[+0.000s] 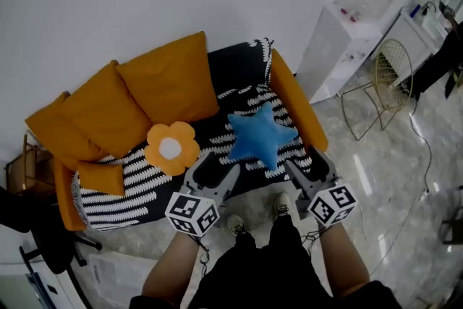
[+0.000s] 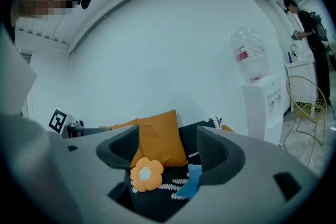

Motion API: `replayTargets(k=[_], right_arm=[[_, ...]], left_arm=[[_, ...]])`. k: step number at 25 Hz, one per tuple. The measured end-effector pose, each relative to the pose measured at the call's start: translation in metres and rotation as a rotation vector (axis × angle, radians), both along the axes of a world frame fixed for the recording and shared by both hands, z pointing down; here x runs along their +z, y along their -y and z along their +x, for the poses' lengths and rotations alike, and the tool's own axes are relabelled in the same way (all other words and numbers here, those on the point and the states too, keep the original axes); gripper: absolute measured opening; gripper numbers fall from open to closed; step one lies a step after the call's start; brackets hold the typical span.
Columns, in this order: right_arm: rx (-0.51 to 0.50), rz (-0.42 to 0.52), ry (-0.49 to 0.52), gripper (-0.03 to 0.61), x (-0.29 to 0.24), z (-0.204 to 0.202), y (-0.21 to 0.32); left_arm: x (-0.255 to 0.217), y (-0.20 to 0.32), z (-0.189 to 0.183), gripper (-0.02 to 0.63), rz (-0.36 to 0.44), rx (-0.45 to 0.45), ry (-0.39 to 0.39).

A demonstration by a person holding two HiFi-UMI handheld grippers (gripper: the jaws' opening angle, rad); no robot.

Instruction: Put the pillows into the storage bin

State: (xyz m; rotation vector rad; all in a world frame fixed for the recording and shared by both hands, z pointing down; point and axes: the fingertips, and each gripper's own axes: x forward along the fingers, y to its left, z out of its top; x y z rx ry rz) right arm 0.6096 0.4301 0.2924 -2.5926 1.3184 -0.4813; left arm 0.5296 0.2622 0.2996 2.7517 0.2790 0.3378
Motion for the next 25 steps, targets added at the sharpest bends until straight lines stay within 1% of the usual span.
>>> replayTargets(k=[9, 14, 20, 22, 25], right_arm=[[-0.038, 0.016, 0.089, 0.354, 0.034, 0.025, 0.005], [-0.066, 0.021, 0.151, 0.357, 0.06, 0.054, 0.0], [-0.093, 0.023, 0.237, 0.365, 0.1, 0.088, -0.013], [-0.092, 0.041, 0.265, 0.372, 0.114, 0.1, -0.016], [-0.067, 0.092, 0.322, 0.416, 0.136, 0.118, -0.022]], left_arm=[[0.027, -0.002, 0.02, 0.283, -0.008, -0.033, 0.067], [0.048, -0.007, 0.045, 0.287, -0.011, -0.066, 0.12], [0.085, -0.019, 0.079, 0.296, -0.026, -0.098, 0.194], [0.098, -0.021, 0.091, 0.298, -0.029, -0.107, 0.216], [0.121, -0.024, 0.109, 0.301, -0.032, -0.112, 0.245]])
